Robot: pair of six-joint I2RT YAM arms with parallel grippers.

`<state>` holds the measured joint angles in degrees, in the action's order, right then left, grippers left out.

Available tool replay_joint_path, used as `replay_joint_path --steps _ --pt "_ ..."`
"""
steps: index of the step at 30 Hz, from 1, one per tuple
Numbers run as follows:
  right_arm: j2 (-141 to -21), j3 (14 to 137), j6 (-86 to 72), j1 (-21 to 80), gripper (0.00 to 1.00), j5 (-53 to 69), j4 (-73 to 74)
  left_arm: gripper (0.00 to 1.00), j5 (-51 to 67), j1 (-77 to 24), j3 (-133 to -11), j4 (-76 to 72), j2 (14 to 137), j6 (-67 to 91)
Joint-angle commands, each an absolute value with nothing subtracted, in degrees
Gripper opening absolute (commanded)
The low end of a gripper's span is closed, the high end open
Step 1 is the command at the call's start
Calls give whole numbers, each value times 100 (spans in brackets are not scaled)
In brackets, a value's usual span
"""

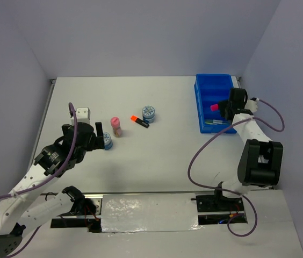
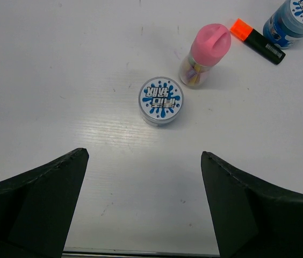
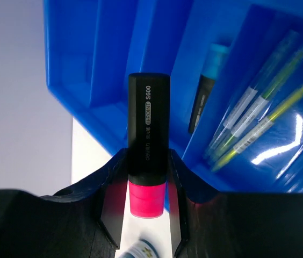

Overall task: Sort the stationery into containers
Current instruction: Place the stationery in the storage box, then pick up the stationery from the center of the board.

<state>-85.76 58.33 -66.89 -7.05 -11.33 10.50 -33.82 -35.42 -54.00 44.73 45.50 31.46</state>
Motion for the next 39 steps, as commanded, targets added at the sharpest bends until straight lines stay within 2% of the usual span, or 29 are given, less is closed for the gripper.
replay_joint_path --steps 1,5,13,16,18,21,25,27,29,30,33,34,38,39 --pt "-8735 5958 -7655 -800 0 -1116 474 99 -3278 -3516 -5467 4228 4491 3015" --pt "-9114 6231 -7795 -800 1 -1265 686 99 -3243 -3524 -5458 4201 4474 2988" --pt "-9720 6346 -7787 -966 13 -1100 424 99 -3129 -3524 -5440 4149 4438 2927" --pt "-9782 6345 -7585 -1002 31 -958 202 99 -3103 -3524 -5432 4140 4447 2900" --pt "-9774 6407 -7453 -1011 47 -993 316 99 -3076 -3516 -5440 4131 4447 2892" --pt "-9668 6328 -7383 -1011 63 -976 202 99 -3085 -3524 -5440 4131 4438 2900" --pt "-9598 6451 -7163 -1020 70 -765 106 99 -3085 -3524 -5432 4131 4412 2900" --pt "-9493 6591 -6883 -1020 70 -537 97 99 -3102 -3524 -5440 4131 4412 2909" --pt "-9344 6662 -6149 -906 70 -99 -306 99 -3181 -3516 -5458 4183 4412 2953" --pt "-9134 6775 -5874 -818 70 521 -543 99 -3321 -3524 -5467 4218 4412 3031" --pt "-8703 7082 -4364 -29 71 1150 -599 99 -3603 -3489 -5528 4402 4438 3251" --pt "-8458 7188 -3341 374 74 1186 -363 99 -3786 -3437 -5546 4464 4447 3313" --pt "-8533 7760 -1085 2498 76 1485 604 99 -3947 -3296 -5564 4553 4342 3428" --pt "-8639 7935 -707 2809 81 1320 1041 99 -3903 -3287 -5546 4483 4298 3393"
